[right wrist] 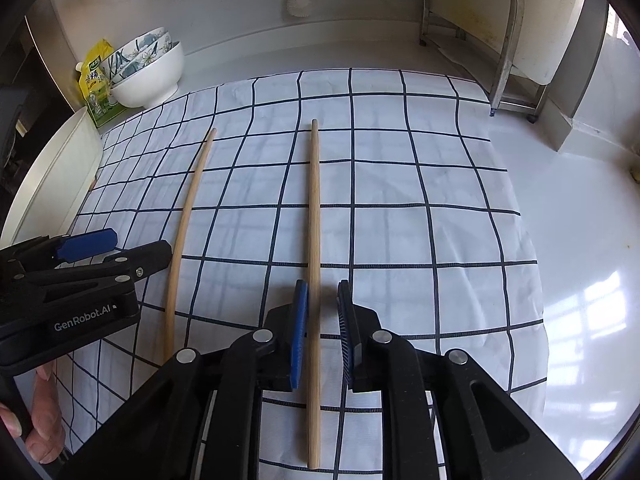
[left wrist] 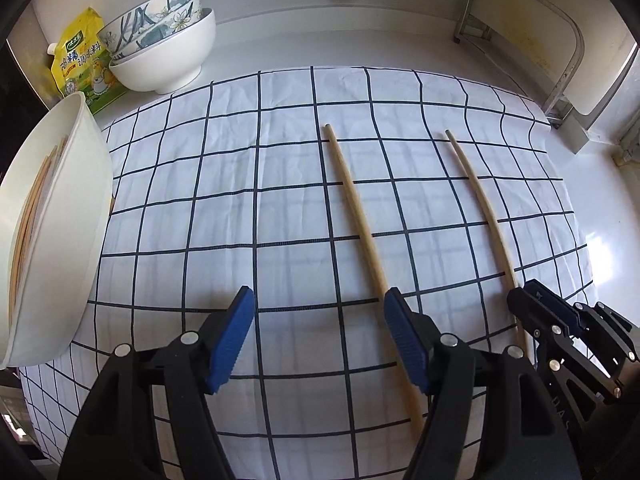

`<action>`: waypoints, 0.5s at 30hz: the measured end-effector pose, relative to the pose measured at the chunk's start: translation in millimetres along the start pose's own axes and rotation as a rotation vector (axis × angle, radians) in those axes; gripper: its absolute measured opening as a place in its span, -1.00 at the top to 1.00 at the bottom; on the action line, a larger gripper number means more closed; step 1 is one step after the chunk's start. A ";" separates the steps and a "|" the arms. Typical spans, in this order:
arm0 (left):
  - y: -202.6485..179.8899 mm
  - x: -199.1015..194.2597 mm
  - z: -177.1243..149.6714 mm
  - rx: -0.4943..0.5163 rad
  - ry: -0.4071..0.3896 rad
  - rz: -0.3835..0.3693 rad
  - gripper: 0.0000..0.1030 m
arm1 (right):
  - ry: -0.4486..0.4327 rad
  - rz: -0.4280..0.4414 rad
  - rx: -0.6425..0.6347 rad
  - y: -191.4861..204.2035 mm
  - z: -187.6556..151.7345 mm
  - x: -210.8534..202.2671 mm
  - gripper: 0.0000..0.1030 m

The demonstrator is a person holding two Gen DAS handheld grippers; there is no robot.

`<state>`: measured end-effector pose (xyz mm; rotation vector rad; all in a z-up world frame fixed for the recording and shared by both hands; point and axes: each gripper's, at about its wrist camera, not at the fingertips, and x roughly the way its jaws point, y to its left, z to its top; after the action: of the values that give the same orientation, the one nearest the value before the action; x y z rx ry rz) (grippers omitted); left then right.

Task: Organize utensils
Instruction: 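Close the right tool on one chopstick while the left tool closes on the other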

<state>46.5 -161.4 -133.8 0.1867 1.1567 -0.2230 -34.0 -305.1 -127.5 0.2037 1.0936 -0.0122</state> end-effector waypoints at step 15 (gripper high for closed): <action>-6.3 12.9 -0.5 -0.012 0.029 0.038 -0.35 | -0.017 -0.027 -0.053 7.0 -0.4 3.2 0.39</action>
<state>49.3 -168.4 -146.1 0.2013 1.1816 -0.1800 -32.0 -297.9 -129.4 0.1408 1.0781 -0.0085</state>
